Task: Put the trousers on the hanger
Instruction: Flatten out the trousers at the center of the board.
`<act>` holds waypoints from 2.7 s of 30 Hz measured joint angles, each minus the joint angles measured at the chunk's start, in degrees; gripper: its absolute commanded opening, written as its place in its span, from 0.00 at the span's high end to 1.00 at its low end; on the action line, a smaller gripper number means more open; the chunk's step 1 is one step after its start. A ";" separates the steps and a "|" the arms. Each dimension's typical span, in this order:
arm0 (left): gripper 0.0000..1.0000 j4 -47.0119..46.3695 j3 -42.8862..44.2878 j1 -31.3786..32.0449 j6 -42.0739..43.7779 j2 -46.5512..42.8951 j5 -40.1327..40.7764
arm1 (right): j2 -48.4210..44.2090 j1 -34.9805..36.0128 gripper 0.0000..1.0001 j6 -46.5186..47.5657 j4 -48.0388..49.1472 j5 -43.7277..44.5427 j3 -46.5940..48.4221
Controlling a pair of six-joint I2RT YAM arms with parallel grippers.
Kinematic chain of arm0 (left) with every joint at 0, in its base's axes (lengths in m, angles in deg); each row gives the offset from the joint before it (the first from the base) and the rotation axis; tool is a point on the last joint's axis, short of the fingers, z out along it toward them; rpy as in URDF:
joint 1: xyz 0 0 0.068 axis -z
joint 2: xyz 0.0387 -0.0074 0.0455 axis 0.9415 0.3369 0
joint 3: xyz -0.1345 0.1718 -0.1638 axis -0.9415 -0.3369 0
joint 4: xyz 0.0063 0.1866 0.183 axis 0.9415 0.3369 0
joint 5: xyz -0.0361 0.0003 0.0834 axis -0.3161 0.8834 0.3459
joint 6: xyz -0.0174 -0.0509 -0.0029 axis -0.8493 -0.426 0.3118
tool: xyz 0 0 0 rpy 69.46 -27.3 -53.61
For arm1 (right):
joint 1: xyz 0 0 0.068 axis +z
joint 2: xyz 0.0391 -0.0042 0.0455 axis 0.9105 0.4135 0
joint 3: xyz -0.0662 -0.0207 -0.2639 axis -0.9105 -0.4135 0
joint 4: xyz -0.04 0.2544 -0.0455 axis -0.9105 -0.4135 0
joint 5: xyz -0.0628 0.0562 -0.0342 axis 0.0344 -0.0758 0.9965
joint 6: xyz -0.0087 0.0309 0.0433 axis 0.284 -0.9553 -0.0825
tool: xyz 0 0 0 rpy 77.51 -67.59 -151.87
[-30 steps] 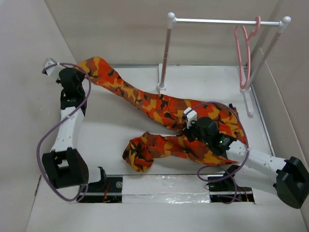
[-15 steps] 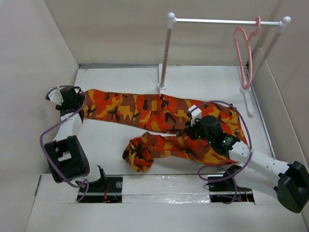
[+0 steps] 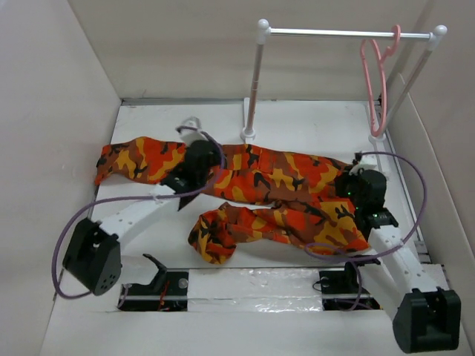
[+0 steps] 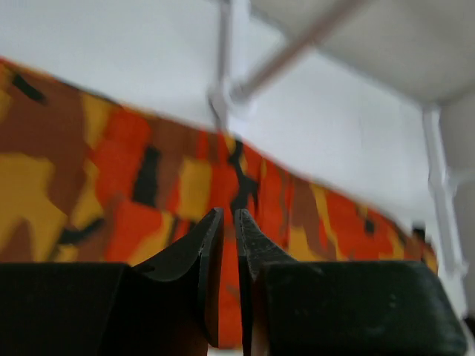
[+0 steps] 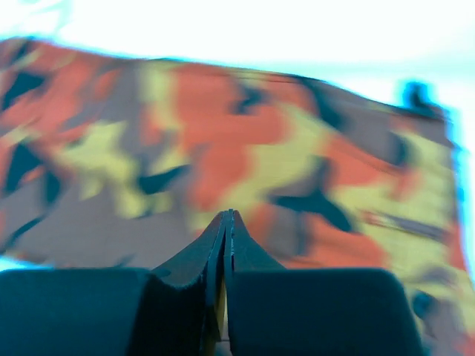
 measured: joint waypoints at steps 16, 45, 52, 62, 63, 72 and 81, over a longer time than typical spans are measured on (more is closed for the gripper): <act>0.54 -1.51 -7.67 25.73 4.42 -9.31 6.32 | 32.13 -34.84 0.33 -0.90 6.21 -13.20 7.21; 0.54 -11.41 -24.22 -1.73 2.16 -15.54 -6.19 | 40.83 -40.76 1.00 -8.96 11.21 -26.75 15.96; 0.42 -12.63 -17.27 -13.35 -0.50 1.51 -5.75 | 40.06 -41.18 1.00 -11.56 16.76 -23.06 13.35; 0.42 -6.36 -3.85 -27.08 -6.97 22.40 -6.75 | 40.15 -34.32 1.00 -13.44 22.01 -18.58 14.27; 0.42 -4.50 -2.03 -27.02 -7.21 23.76 -6.25 | 40.11 -34.18 1.00 -13.62 22.25 -18.40 14.25; 0.32 9.57 15.34 -32.76 -4.98 31.32 -2.40 | 39.60 -37.59 1.00 -16.00 25.94 -20.50 12.70; 0.36 22.80 37.46 -40.52 -0.22 48.63 -8.46 | 39.67 -37.97 1.00 -16.61 26.86 -22.64 12.61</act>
